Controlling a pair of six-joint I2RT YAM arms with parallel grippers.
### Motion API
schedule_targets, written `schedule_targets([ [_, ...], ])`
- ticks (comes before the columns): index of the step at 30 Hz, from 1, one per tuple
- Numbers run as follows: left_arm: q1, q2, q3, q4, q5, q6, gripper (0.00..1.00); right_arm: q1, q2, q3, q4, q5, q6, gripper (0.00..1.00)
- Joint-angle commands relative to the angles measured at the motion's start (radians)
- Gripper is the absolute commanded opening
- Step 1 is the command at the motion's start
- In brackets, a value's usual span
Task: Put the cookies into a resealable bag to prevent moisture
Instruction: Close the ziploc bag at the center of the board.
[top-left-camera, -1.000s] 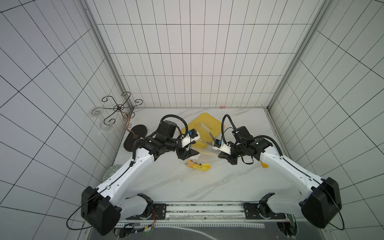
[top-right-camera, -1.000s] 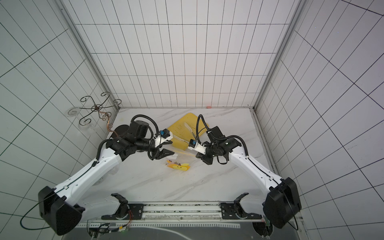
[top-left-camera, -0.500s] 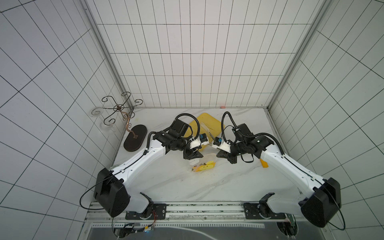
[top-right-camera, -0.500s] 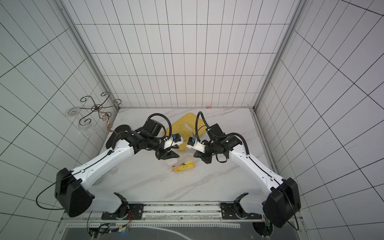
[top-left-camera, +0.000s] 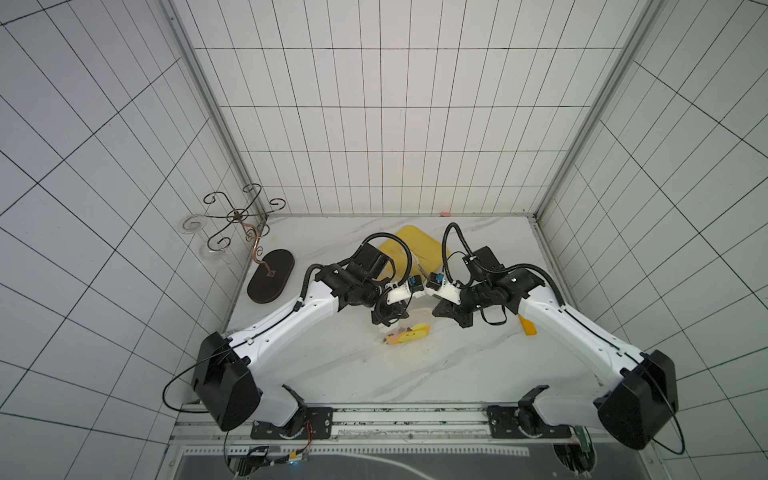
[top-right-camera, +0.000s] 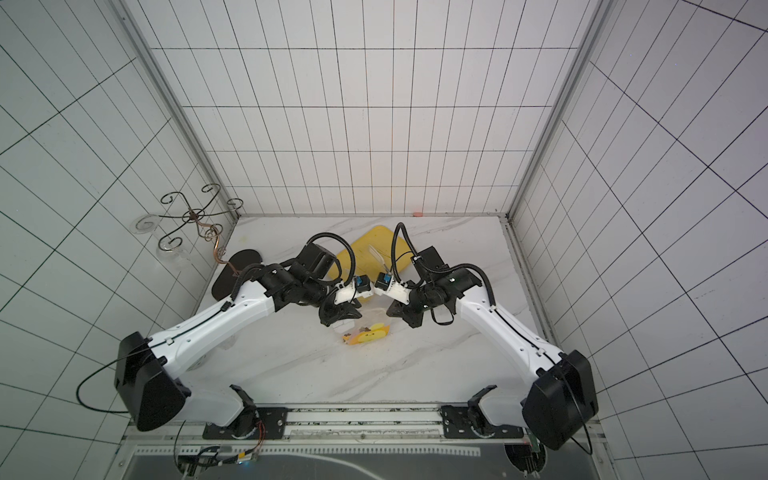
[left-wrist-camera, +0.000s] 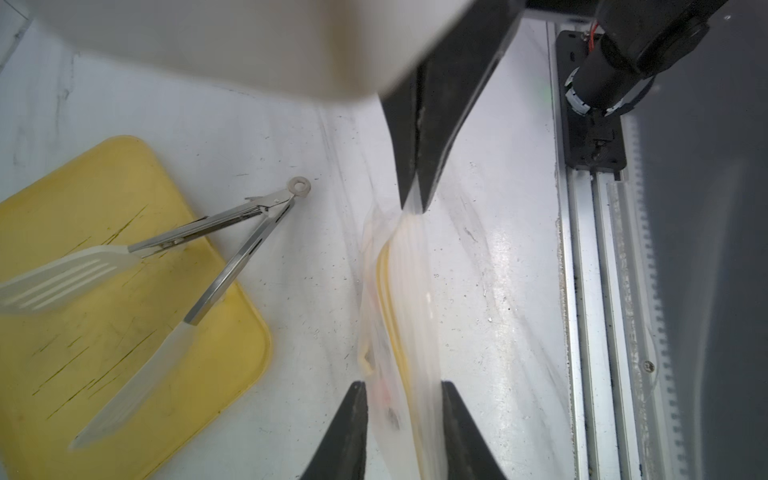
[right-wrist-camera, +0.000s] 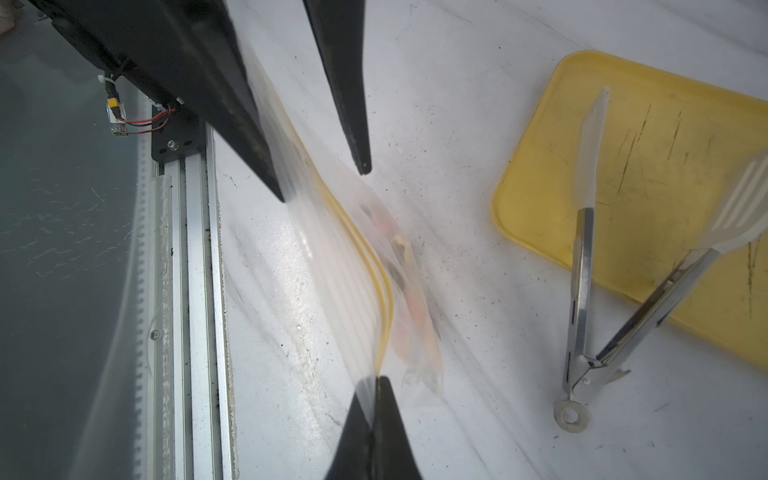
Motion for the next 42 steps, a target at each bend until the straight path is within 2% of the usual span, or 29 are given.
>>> schedule_targets([
  [1, -0.007, -0.010, -0.004, 0.055, -0.057, 0.001, 0.12, 0.007, 0.000, 0.109, -0.016, -0.058, -0.005, 0.00],
  [4, -0.007, -0.012, -0.007, 0.039, -0.018, 0.013, 0.00, 0.003, -0.009, 0.107, -0.011, -0.061, 0.001, 0.00],
  [8, -0.007, -0.002, 0.032, -0.075, -0.039, 0.029, 0.00, -0.008, -0.016, 0.090, -0.009, -0.048, 0.002, 0.00],
  [11, -0.007, -0.031, 0.010, -0.073, -0.046, 0.034, 0.00, -0.015, -0.018, 0.085, -0.004, -0.074, 0.005, 0.00],
  [12, -0.007, -0.036, 0.005, -0.070, -0.063, 0.034, 0.06, -0.018, -0.017, 0.085, -0.002, -0.082, 0.006, 0.00],
  [13, -0.007, -0.040, 0.004, -0.073, -0.091, 0.028, 0.22, -0.021, -0.018, 0.084, -0.001, -0.089, 0.010, 0.00],
  [14, -0.007, -0.044, 0.010, -0.085, -0.125, 0.024, 0.29, -0.027, -0.018, 0.082, 0.000, -0.092, 0.012, 0.00],
  [17, 0.001, -0.070, 0.009, -0.097, -0.190, 0.020, 0.30, -0.040, -0.025, 0.072, -0.003, -0.091, 0.014, 0.00],
  [18, 0.007, -0.076, 0.007, -0.097, -0.192, 0.022, 0.25, -0.042, -0.029, 0.069, -0.003, -0.089, 0.014, 0.00],
  [19, 0.015, -0.081, 0.008, -0.100, -0.192, 0.028, 0.10, -0.042, -0.030, 0.067, -0.007, -0.088, 0.013, 0.00],
  [20, 0.021, -0.084, 0.009, -0.100, -0.190, 0.029, 0.00, -0.042, -0.030, 0.067, -0.009, -0.088, 0.011, 0.00],
  [25, 0.026, -0.081, 0.033, -0.127, -0.200, 0.026, 0.00, -0.044, -0.029, 0.070, -0.020, -0.064, 0.007, 0.00],
  [26, 0.026, -0.086, 0.031, -0.132, -0.213, 0.018, 0.16, -0.044, -0.030, 0.070, -0.023, -0.060, 0.005, 0.00],
  [27, 0.026, -0.094, 0.028, -0.132, -0.229, 0.013, 0.27, -0.046, -0.032, 0.070, -0.026, -0.061, 0.005, 0.00],
  [30, 0.034, -0.113, 0.029, -0.146, -0.244, 0.006, 0.29, -0.046, -0.038, 0.064, -0.030, -0.055, 0.005, 0.00],
  [31, 0.038, -0.117, 0.033, -0.151, -0.239, 0.005, 0.28, -0.045, -0.038, 0.062, -0.034, -0.049, 0.003, 0.00],
  [33, 0.046, -0.123, 0.040, -0.159, -0.207, 0.008, 0.00, -0.046, -0.036, 0.065, -0.039, -0.048, 0.000, 0.00],
  [36, 0.048, -0.120, 0.031, -0.141, -0.158, 0.009, 0.00, -0.046, -0.035, 0.077, -0.036, -0.068, 0.000, 0.00],
  [39, 0.048, -0.103, 0.054, -0.154, -0.154, 0.003, 0.00, -0.045, -0.039, 0.072, -0.023, -0.034, -0.008, 0.01],
  [42, 0.048, -0.102, 0.069, -0.153, -0.121, 0.007, 0.00, -0.038, -0.078, 0.035, 0.091, 0.012, -0.010, 0.30],
])
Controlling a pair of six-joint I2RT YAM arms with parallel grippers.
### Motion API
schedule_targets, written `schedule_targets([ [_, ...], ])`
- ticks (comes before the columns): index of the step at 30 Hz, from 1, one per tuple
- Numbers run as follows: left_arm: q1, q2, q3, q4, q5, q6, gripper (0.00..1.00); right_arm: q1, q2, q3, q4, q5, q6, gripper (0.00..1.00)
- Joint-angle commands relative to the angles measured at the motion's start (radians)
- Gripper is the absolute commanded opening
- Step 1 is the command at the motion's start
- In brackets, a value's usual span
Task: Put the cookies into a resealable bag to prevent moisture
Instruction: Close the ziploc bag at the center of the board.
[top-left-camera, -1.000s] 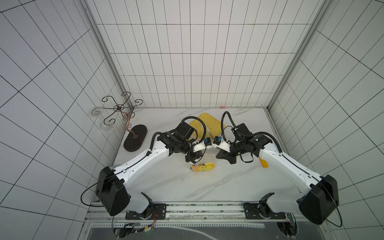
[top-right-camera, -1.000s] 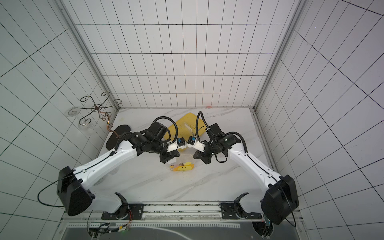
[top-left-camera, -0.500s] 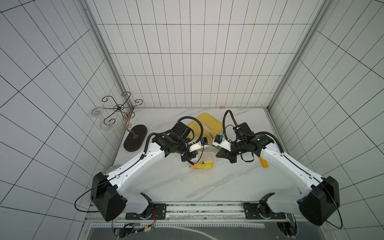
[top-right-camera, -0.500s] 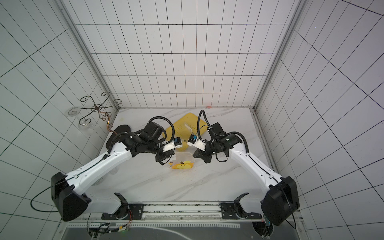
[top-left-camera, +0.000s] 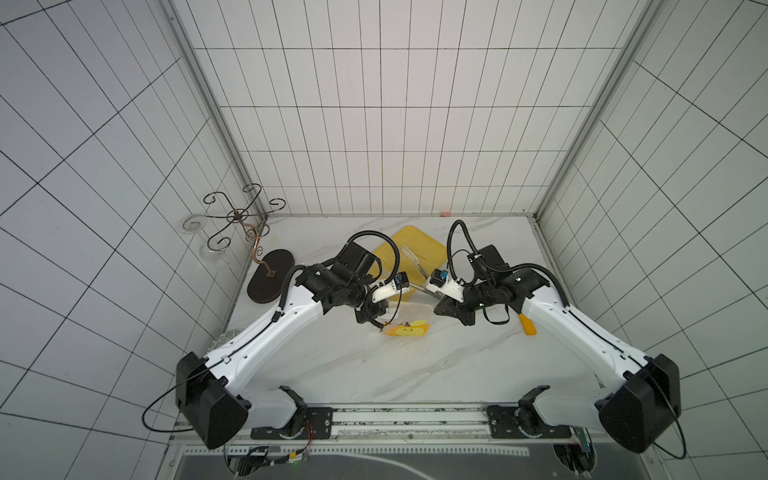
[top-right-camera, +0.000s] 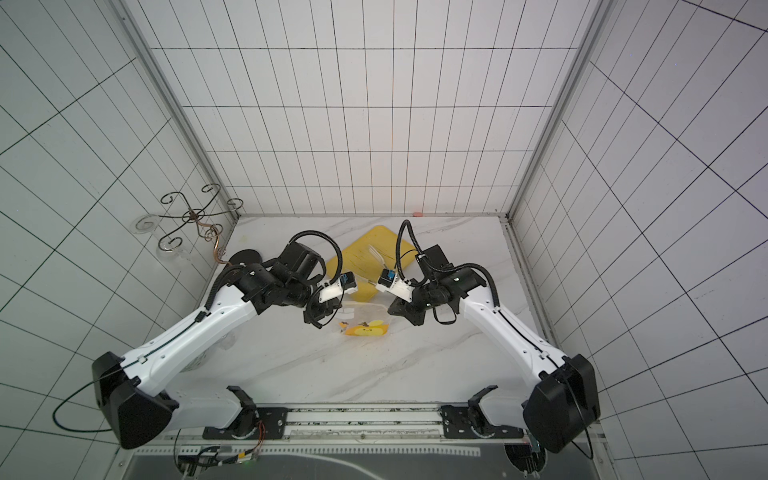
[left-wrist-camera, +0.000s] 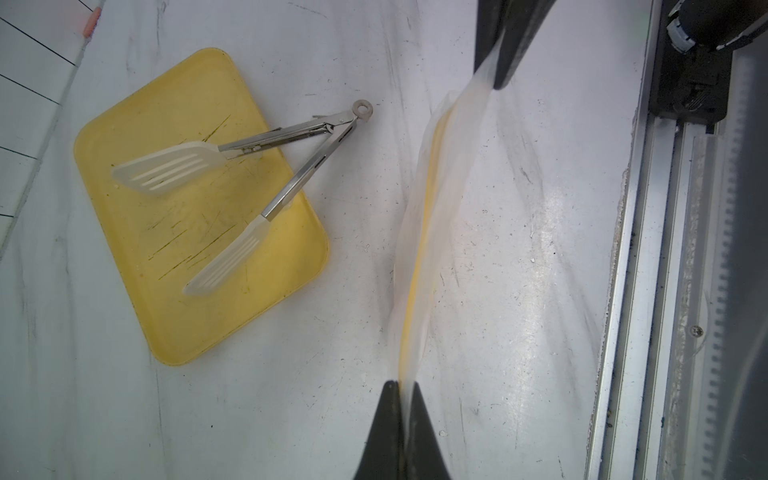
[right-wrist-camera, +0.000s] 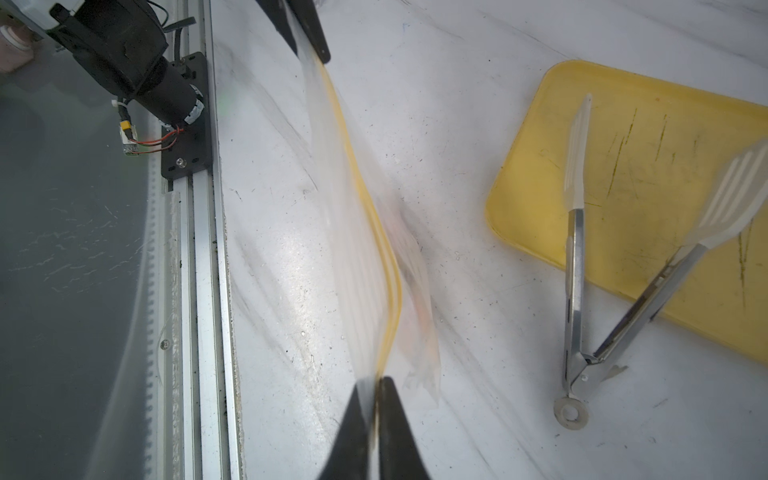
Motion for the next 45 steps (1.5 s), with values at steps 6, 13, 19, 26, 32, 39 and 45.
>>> schedule_targets([
  [6, 0.005, 0.004, 0.045, 0.035, 0.154, -0.014, 0.00, 0.124, -0.086, -0.037, 0.408, 0.089, -0.040, 0.59],
  [13, 0.038, 0.030, 0.070, 0.018, 0.166, -0.042, 0.00, 0.185, 0.015, 0.019, 0.312, -0.031, -0.096, 0.56],
  [19, 0.052, 0.017, 0.053, 0.026, 0.183, -0.041, 0.00, 0.185, 0.064, 0.045, 0.235, 0.072, -0.109, 0.23],
  [26, 0.081, -0.017, 0.018, 0.036, 0.205, -0.049, 0.00, 0.170, 0.066, 0.042, 0.224, 0.080, -0.092, 0.00],
  [32, 0.093, -0.041, -0.033, 0.060, 0.216, -0.046, 0.00, 0.147, -0.019, -0.015, 0.248, 0.106, -0.070, 0.23],
  [39, 0.102, -0.046, -0.025, 0.055, 0.218, -0.045, 0.00, 0.118, -0.018, -0.013, 0.154, 0.109, -0.078, 0.00],
  [45, 0.112, -0.055, -0.025, 0.057, 0.233, -0.051, 0.00, 0.111, -0.042, -0.071, 0.156, 0.221, -0.104, 0.25],
])
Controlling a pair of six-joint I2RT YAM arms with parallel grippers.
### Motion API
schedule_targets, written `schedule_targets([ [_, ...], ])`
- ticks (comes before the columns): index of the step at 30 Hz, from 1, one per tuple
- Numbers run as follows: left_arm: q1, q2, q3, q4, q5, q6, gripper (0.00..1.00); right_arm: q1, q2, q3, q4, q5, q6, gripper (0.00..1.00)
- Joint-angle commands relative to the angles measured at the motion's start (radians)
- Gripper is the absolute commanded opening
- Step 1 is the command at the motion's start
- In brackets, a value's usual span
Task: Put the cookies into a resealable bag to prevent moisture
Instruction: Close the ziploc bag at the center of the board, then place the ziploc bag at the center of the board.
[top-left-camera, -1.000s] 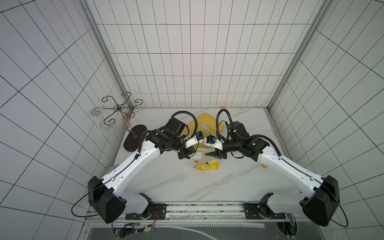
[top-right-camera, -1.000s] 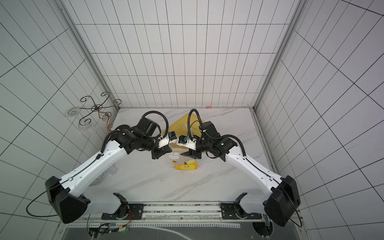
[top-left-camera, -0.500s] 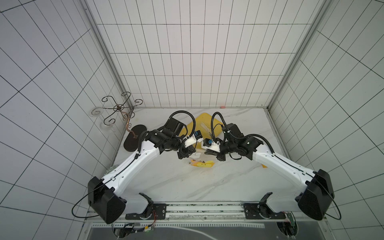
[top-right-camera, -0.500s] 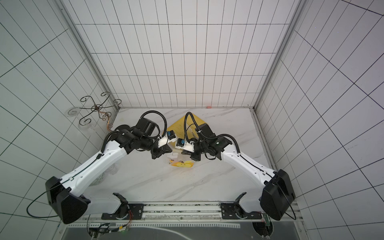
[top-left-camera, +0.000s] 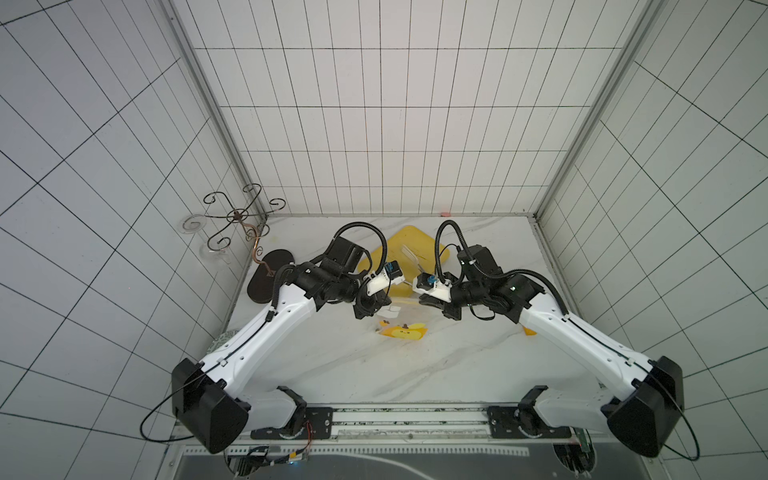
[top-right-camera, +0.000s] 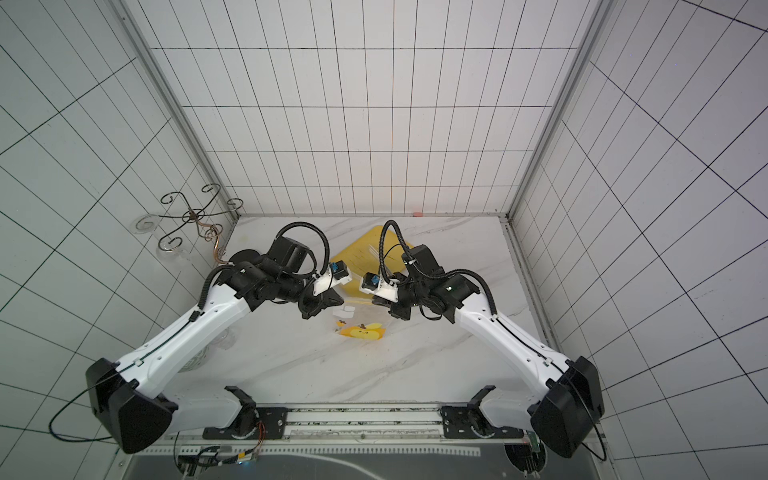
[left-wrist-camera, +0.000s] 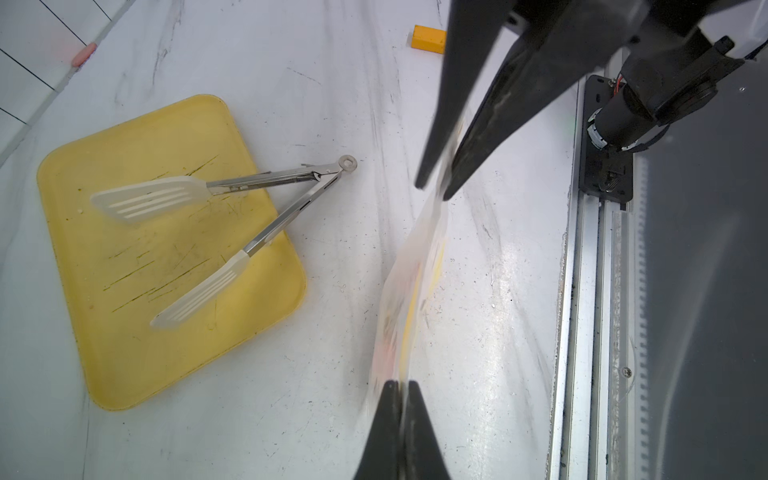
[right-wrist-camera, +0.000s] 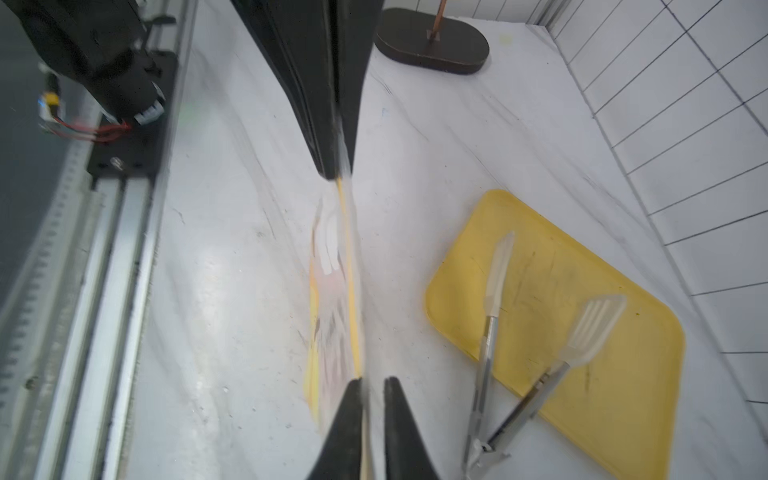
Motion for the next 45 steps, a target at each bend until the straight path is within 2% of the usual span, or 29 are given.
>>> schedule_targets([
  [1, 0.014, -0.032, -0.003, 0.002, 0.022, 0.004, 0.00, -0.024, -0.027, -0.065, -0.051, 0.075, -0.016, 0.27],
  [4, 0.015, -0.032, -0.004, 0.008, 0.037, -0.001, 0.00, -0.031, -0.019, -0.061, -0.036, 0.077, -0.008, 0.27],
  [6, 0.016, -0.027, -0.001, 0.008, 0.036, 0.000, 0.00, -0.033, 0.004, -0.037, -0.051, 0.070, 0.003, 0.04],
  [7, 0.018, -0.024, 0.000, 0.006, 0.034, 0.001, 0.00, -0.038, 0.008, -0.025, -0.059, 0.053, 0.008, 0.01],
  [13, 0.022, -0.033, -0.009, 0.000, 0.014, 0.005, 0.00, -0.064, -0.026, -0.059, -0.064, 0.057, 0.012, 0.01],
  [15, 0.024, -0.037, -0.012, 0.005, 0.017, 0.004, 0.00, -0.066, -0.049, -0.097, -0.063, 0.109, 0.011, 0.18],
  [17, 0.024, -0.037, -0.014, 0.008, 0.027, -0.002, 0.00, -0.067, -0.065, -0.120, -0.063, 0.131, 0.013, 0.21],
  [18, 0.025, -0.036, -0.015, 0.011, 0.030, -0.003, 0.00, -0.068, -0.068, -0.122, -0.063, 0.131, 0.017, 0.19],
  [20, 0.025, -0.033, -0.020, 0.018, 0.037, -0.007, 0.00, -0.072, -0.060, -0.101, -0.075, 0.109, 0.028, 0.02],
  [25, 0.025, -0.028, -0.039, 0.037, 0.025, -0.021, 0.00, -0.075, -0.034, -0.045, -0.090, 0.042, 0.036, 0.00],
  [27, 0.026, -0.031, -0.043, 0.042, -0.001, -0.029, 0.19, -0.074, -0.035, -0.039, -0.088, 0.024, 0.036, 0.00],
  [29, 0.027, -0.032, -0.038, 0.037, -0.026, -0.030, 0.31, -0.075, -0.042, -0.038, -0.094, 0.015, 0.035, 0.00],
  [30, 0.027, -0.034, -0.033, 0.034, -0.039, -0.033, 0.37, -0.074, -0.046, -0.043, -0.096, 0.014, 0.033, 0.04],
  [33, 0.031, -0.047, -0.014, 0.027, -0.055, -0.037, 0.48, -0.073, -0.065, -0.055, -0.097, 0.034, 0.032, 0.29],
  [36, 0.049, -0.063, 0.016, 0.034, -0.035, -0.055, 0.62, -0.077, -0.097, -0.045, -0.090, 0.067, 0.041, 0.42],
  [42, 0.140, -0.099, 0.096, 0.106, 0.079, -0.169, 0.66, -0.163, -0.183, -0.015, 0.017, 0.012, 0.125, 0.55],
  [43, 0.156, -0.109, 0.096, 0.136, 0.065, -0.203, 0.68, -0.186, -0.200, -0.015, 0.044, -0.002, 0.148, 0.55],
  [45, 0.195, -0.117, 0.071, 0.191, -0.054, -0.282, 0.71, -0.249, -0.240, -0.045, 0.146, 0.007, 0.235, 0.60],
])
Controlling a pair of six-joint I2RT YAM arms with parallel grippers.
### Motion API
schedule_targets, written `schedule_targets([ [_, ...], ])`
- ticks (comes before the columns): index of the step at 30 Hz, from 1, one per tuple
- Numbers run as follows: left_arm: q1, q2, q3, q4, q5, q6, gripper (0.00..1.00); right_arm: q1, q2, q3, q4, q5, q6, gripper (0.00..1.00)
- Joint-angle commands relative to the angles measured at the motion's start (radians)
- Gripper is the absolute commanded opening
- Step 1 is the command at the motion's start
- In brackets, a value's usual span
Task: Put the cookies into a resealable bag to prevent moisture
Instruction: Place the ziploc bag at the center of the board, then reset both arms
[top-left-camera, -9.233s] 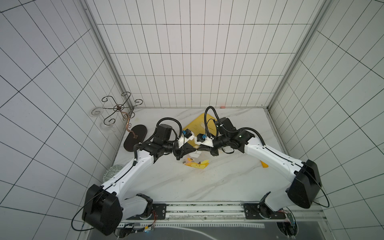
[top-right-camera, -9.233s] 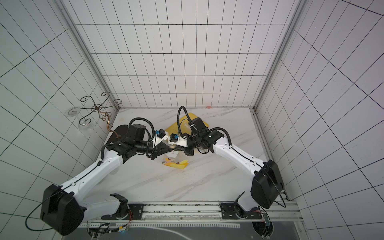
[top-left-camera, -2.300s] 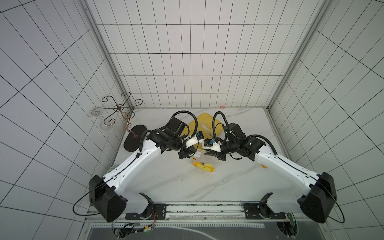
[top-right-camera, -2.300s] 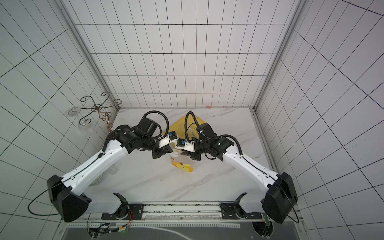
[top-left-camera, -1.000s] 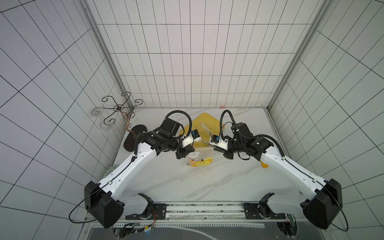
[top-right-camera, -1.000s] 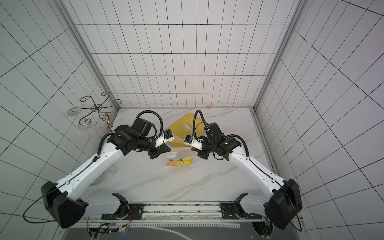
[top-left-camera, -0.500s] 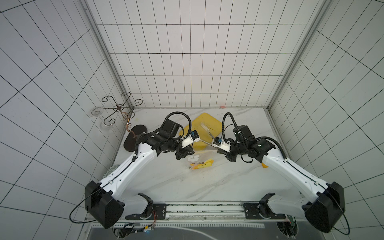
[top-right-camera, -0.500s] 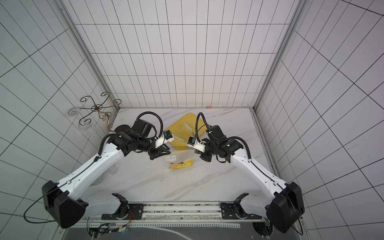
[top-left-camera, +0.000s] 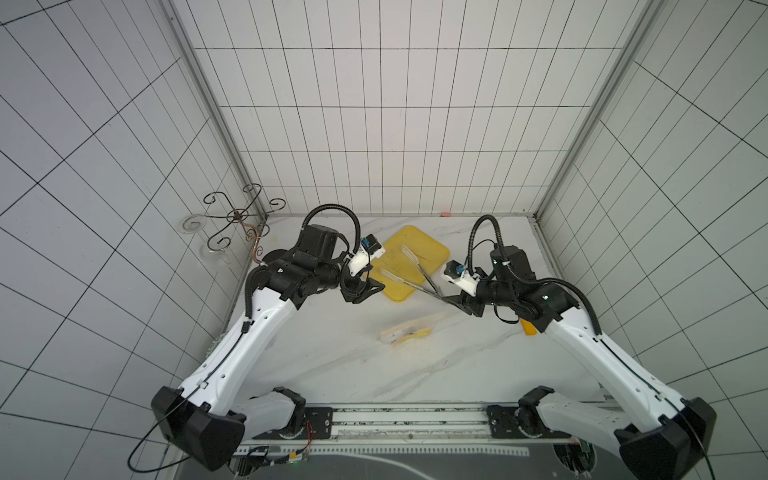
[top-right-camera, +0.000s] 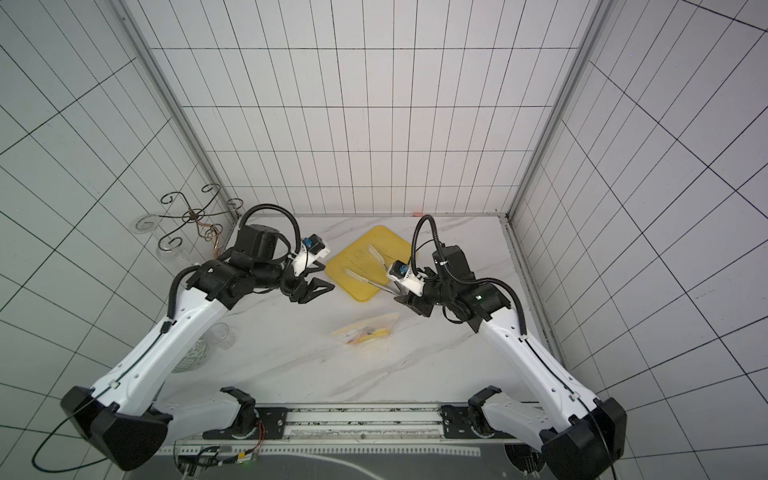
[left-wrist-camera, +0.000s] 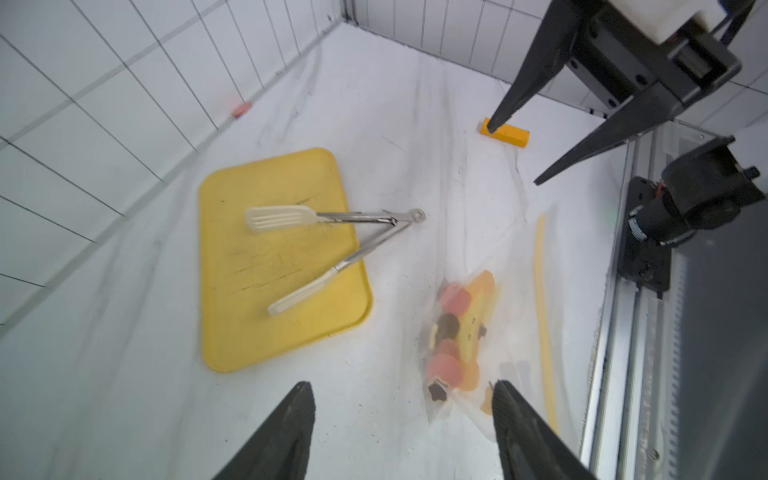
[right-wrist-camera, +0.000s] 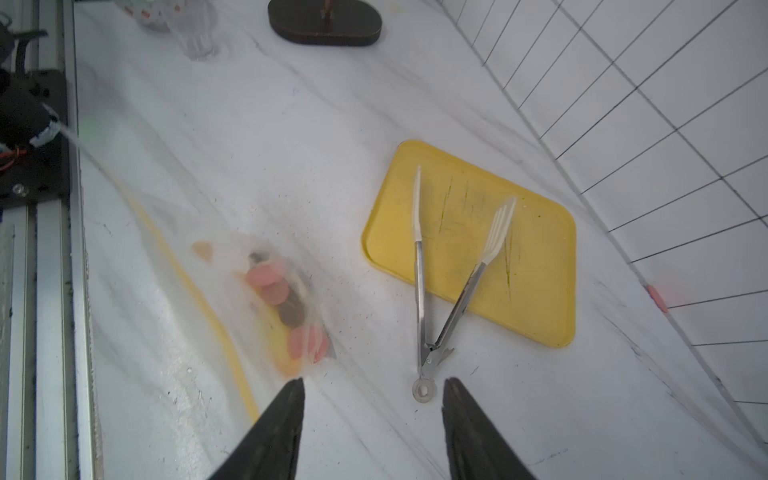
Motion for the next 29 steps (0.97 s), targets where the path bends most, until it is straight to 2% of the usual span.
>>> schedule_targets([
  [1, 0.065, -0.016, -0.011, 0.121, -0.152, -0.158, 0.71, -0.085, -0.057, -0.002, 0.178, 0.010, 0.154, 0.65],
  [3, 0.164, 0.012, -0.065, 0.165, -0.323, -0.283, 0.71, -0.153, -0.069, -0.064, 0.285, 0.121, 0.254, 0.78],
  [6, 0.294, 0.035, -0.180, 0.265, -0.463, -0.420, 0.72, -0.282, -0.067, -0.190, 0.457, 0.258, 0.432, 0.84],
  [9, 0.304, 0.002, -0.377, 0.515, -0.592, -0.469, 0.78, -0.388, -0.048, -0.358, 0.681, 0.306, 0.596, 0.95],
  [10, 0.302, -0.005, -0.435, 0.597, -0.628, -0.473, 0.93, -0.396, -0.031, -0.405, 0.740, 0.349, 0.622, 0.99],
  [11, 0.302, -0.008, -0.497, 0.676, -0.669, -0.496, 0.97, -0.400, -0.008, -0.450, 0.802, 0.398, 0.644, 0.99],
  [13, 0.301, -0.008, -0.582, 0.794, -0.731, -0.525, 0.97, -0.405, 0.043, -0.506, 0.883, 0.493, 0.694, 1.00],
  [16, 0.289, 0.020, -0.657, 0.916, -0.871, -0.539, 0.97, -0.406, 0.101, -0.572, 0.987, 0.586, 0.699, 0.99],
  [18, 0.289, 0.068, -0.697, 1.003, -0.922, -0.550, 0.97, -0.409, 0.126, -0.632, 1.083, 0.636, 0.701, 1.00],
  [20, 0.287, 0.106, -0.708, 1.049, -0.946, -0.572, 0.97, -0.411, 0.149, -0.663, 1.156, 0.609, 0.663, 0.99],
  [25, 0.294, 0.180, -0.701, 1.099, -0.900, -0.538, 0.97, -0.413, 0.244, -0.637, 1.233, 0.612, 0.631, 0.99],
  [29, 0.301, 0.169, -0.706, 1.117, -0.889, -0.533, 0.97, -0.414, 0.256, -0.660, 1.290, 0.601, 0.612, 0.99],
])
